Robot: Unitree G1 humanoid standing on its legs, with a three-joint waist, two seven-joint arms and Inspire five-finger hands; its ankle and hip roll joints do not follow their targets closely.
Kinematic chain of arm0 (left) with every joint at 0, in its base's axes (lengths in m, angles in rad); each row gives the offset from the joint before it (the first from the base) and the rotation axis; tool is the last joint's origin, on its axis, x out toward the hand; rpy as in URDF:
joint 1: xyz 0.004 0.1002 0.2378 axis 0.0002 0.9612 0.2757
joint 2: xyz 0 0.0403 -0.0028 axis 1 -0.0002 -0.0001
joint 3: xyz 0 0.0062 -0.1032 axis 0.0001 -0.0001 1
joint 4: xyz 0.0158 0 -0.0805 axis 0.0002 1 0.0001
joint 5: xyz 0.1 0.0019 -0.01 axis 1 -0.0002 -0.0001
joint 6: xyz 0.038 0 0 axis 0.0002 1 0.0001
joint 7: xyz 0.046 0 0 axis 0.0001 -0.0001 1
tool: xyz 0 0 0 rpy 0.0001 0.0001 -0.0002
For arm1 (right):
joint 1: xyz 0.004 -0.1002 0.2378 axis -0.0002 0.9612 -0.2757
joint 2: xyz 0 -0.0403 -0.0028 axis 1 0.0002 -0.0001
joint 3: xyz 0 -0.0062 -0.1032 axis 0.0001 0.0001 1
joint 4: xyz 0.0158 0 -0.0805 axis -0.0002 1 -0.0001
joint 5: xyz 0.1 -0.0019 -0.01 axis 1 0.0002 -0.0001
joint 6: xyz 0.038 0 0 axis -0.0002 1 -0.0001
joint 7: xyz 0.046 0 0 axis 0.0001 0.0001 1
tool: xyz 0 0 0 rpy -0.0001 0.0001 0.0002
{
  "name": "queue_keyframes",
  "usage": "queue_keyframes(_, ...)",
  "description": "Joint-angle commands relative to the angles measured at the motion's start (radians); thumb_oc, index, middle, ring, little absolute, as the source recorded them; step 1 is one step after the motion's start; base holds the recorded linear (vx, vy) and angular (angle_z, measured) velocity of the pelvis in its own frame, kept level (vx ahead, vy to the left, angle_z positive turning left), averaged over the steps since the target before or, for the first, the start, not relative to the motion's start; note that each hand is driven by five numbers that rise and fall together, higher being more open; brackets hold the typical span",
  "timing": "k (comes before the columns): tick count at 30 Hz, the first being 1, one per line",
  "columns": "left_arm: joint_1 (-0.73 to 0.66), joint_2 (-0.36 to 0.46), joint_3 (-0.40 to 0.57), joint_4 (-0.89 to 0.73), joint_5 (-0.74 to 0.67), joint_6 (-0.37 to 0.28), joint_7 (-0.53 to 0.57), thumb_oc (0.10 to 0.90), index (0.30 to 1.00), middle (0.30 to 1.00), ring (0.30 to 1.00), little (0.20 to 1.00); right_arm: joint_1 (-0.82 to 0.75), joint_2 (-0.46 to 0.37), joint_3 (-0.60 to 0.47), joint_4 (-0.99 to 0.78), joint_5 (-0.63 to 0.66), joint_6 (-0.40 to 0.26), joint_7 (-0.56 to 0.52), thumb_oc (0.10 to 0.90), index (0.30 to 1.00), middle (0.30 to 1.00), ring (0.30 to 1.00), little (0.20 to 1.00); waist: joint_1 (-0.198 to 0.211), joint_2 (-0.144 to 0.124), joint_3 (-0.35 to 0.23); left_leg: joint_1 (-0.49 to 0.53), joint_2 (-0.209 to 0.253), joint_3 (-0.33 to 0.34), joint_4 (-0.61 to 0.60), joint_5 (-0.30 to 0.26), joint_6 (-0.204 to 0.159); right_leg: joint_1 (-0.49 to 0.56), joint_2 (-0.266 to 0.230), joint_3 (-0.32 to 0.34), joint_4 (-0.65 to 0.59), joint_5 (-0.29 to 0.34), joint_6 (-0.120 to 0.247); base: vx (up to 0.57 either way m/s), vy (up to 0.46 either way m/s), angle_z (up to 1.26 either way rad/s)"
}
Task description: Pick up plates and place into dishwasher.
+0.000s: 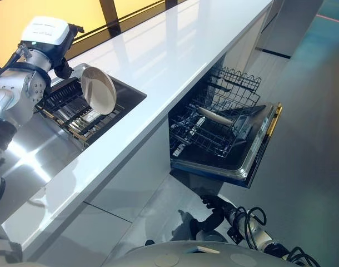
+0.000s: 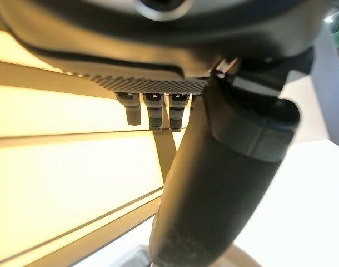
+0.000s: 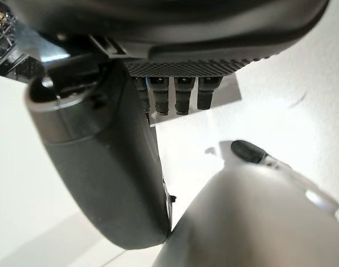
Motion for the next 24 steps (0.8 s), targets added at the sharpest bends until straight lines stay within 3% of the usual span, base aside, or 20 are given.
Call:
queue_keyframes(1,-0.236,0.024,0.009,0.132,0.055,0.007,0.067,0.800,0.900,0.900,0.900,0.900,-0.003,-0.064,0.010,0.089,-0.038,-0.022,-0.078,0.800,0.900,0.900,0.900,0.900,-0.013,0.036,-0.017,-0.102,-0.118,-0.023,0.159,-0.176,0.091,-0.089,-0.039,-0.020,0.118,-0.054,0.116,0.10,0.063,-0.07)
queue_keyframes(10,-0.303,-0.028,-0.045,0.224,0.093,0.023,0.035,0.800,0.900,0.900,0.900,0.900,0.014,-0.069,-0.033,0.130,-0.008,-0.040,-0.152,0.800,0.900,0.900,0.900,0.900,-0.049,0.039,0.005,-0.111,-0.129,-0.015,0.180,-0.191,0.103,-0.153,-0.047,0.013,0.178,-0.036,0.119,0.06,0.028,-0.19)
queue_keyframes(24,-0.239,-0.067,-0.070,0.252,0.238,0.020,-0.221,0.800,0.900,0.900,0.900,0.900,0.036,-0.077,-0.066,0.145,-0.019,-0.057,-0.169,0.800,0.900,0.900,0.900,0.900,-0.076,0.047,0.026,-0.103,-0.135,-0.003,0.195,-0.205,0.110,-0.194,-0.046,0.030,0.212,-0.010,0.121,0.04,0.000,-0.09)
